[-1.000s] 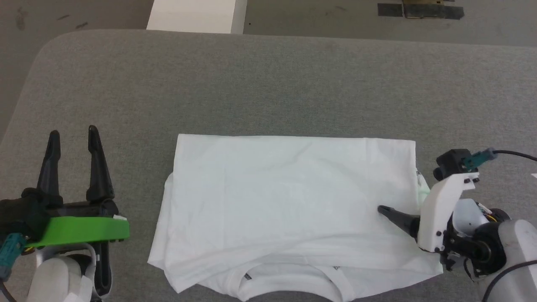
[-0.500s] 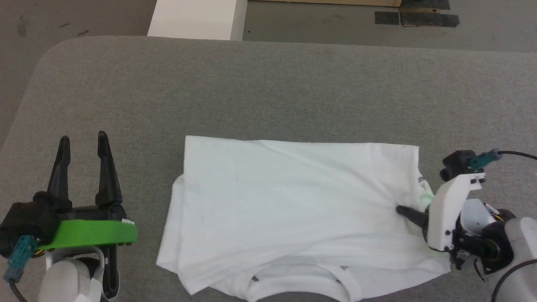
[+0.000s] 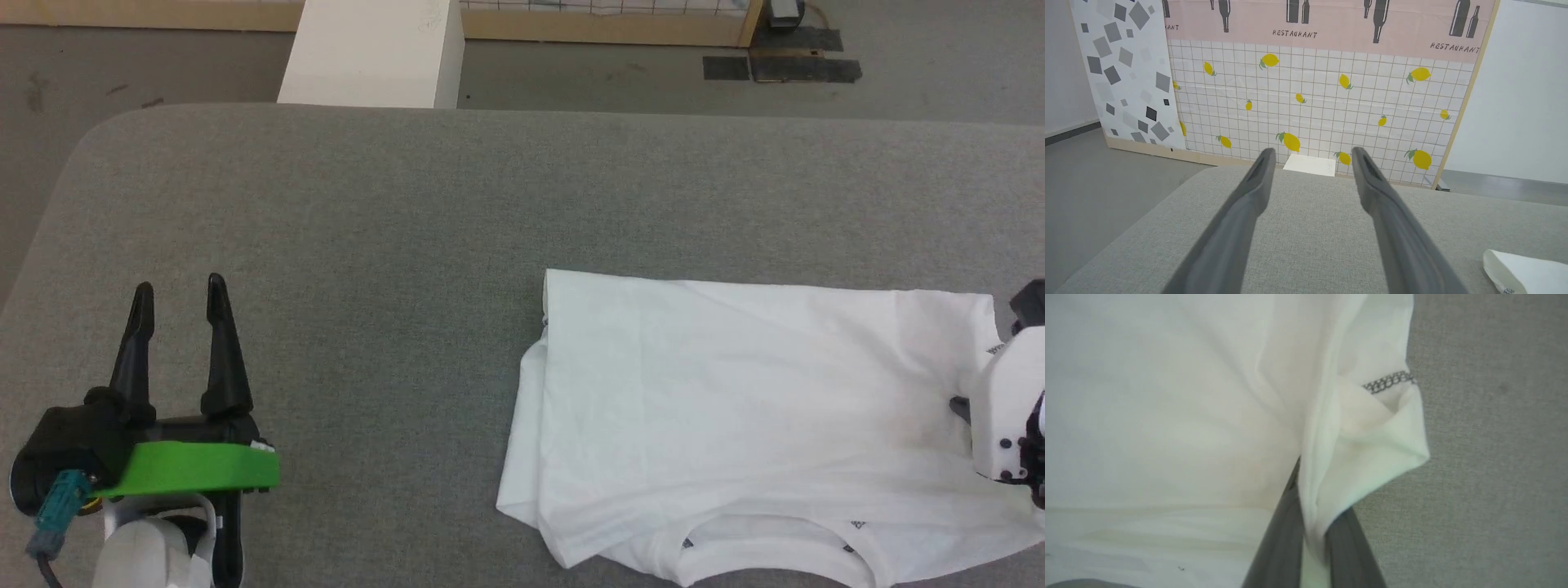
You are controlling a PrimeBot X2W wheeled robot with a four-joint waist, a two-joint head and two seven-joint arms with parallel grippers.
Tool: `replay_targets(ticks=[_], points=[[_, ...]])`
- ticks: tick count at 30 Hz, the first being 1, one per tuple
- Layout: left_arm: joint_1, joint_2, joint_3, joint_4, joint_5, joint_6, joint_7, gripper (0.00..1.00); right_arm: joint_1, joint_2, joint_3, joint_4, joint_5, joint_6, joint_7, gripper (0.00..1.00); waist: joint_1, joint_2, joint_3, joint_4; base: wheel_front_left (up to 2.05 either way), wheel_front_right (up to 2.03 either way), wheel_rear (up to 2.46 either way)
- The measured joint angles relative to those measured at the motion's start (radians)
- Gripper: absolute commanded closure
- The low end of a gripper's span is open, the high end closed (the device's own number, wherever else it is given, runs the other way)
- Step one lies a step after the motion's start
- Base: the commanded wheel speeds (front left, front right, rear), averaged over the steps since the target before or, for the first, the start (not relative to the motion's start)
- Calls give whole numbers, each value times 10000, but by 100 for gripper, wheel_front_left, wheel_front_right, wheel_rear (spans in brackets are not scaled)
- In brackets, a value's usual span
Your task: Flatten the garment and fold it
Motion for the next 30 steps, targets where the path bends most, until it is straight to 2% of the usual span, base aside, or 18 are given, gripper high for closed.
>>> replay_targets(ticks=[6, 9, 12, 15, 21, 26, 30], points=[[157, -82, -12, 6, 0, -46, 0, 0, 96, -366, 853, -2621, 909, -4, 1363, 100, 0, 0, -272, -41, 0, 0, 0], [238, -113, -13, 2, 0, -46, 0, 0, 92, -173, 1302, -3641, 1279, -2, 1695, 100, 0, 0, -343, -35, 0, 0, 0], [243, -142, -75, 6, 0, -54, 0, 0, 72, 276, 1730, -3910, 1448, -4, 1762, 100, 0, 0, -335, 25, 0, 0, 0], [241, -161, -150, 15, 0, -96, 0, 0, -65, 813, 2232, -3766, 1488, -4, 1576, 100, 0, 0, -292, 132, 0, 0, 0], [224, -167, -313, 90, -8, -121, 0, 0, -818, 1829, 3327, -2573, 1453, -4, 667, 100, 0, -1, -138, 447, 0, 0, 0], [170, -180, -520, 196, -96, -125, -2, 0, -1360, 2359, 4115, -1308, 1216, -4, -77, 100, 0, -1, 17, 791, 0, 0, 0], [123, -205, -591, 251, -142, -128, 0, 0, -1708, 2769, 4330, -330, 1034, -4, -686, 100, 0, -1, 155, 1037, 0, 0, 0]])
